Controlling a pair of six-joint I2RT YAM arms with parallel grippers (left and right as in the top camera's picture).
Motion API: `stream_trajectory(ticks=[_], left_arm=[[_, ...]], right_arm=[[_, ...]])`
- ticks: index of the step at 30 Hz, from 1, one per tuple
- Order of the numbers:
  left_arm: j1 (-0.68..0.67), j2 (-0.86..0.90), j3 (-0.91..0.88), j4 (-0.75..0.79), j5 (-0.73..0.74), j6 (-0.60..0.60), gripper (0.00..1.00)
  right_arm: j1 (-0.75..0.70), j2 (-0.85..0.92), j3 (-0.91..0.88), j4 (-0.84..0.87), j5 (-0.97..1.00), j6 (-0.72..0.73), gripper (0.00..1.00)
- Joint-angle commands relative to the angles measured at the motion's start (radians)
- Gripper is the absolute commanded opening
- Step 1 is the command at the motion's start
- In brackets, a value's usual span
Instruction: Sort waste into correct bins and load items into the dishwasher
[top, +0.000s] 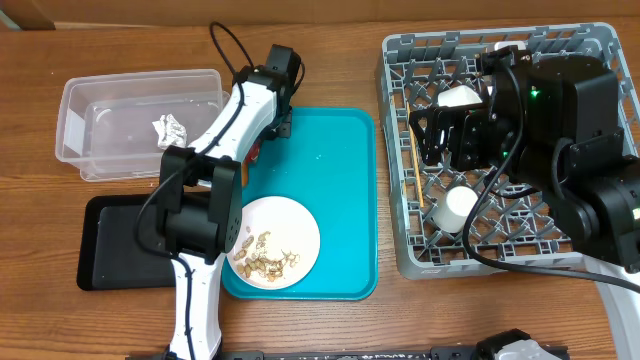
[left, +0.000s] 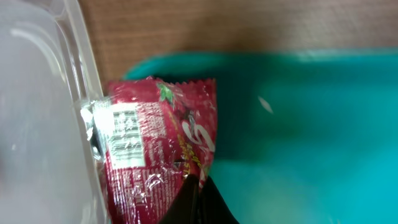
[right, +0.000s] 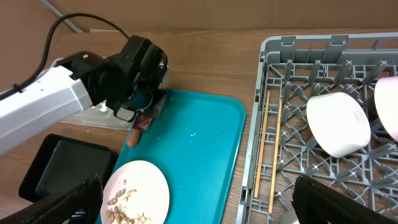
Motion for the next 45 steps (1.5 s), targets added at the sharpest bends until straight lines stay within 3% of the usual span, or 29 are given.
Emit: stream_trajectory(ticks=[1,8,13,15,20,22,27,28,29,30,36,41,45], left_arm=[[-0.018,-0.091,0.087,-0.067,0.045,0.039,0.04],[0.019,-0.319,0.151,-0.288,0.016,-0.034,0.04],[0.136,-0.449,0.151,-0.337,-0.126,-0.116,0.04],[0.194,-0.454,0.15,-0.327,-0.085,-0.122,0.04],[0.327,-0.403,0.137,-0.305,0.174,-0.064,0.04],[0.347,-0.402,0.137,-0.332,0.252,-0.049,0.17],[0.348,-0.452,0.147,-0.399,0.274,-0.038,0.33],[0.343,-0.471,0.147,-0.414,0.277,-0.033,0.45],[0.34,-0.487,0.147,-0.43,0.279,-0.031,0.67],[0.336,-0.505,0.147,-0.452,0.291,-0.031,0.7],[0.28,-0.567,0.147,-0.557,0.372,-0.002,0.6],[0.167,-0.566,0.103,-0.59,0.233,-0.05,0.6],[0.131,-0.571,0.09,-0.618,0.114,-0.188,0.61]], right_arm=[[-0.001,-0.012,0.002,0.001,0.01,0.004,1.0],[-0.001,-0.012,0.002,0.002,0.01,0.004,1.0],[-0.001,-0.012,0.002,0.001,0.01,0.004,1.0],[-0.001,-0.012,0.002,0.002,0.01,0.004,1.0],[-0.001,-0.012,0.002,0.001,0.01,0.004,1.0],[-0.001,-0.012,0.002,0.001,0.01,0.004,1.0],[-0.001,-0.012,0.002,0.001,0.01,0.004,1.0],[-0.001,-0.012,0.002,0.001,0.01,0.004,1.0],[-0.001,-0.012,0.002,0.002,0.01,0.004,1.0],[-0.001,-0.012,0.002,0.001,0.01,0.004,1.0],[-0.001,-0.012,0.002,0.001,0.01,0.004,1.0],[-0.001,-0.012,0.002,0.001,0.01,0.004,1.0],[-0.001,-0.012,0.002,0.001,0.01,0.004,1.0]])
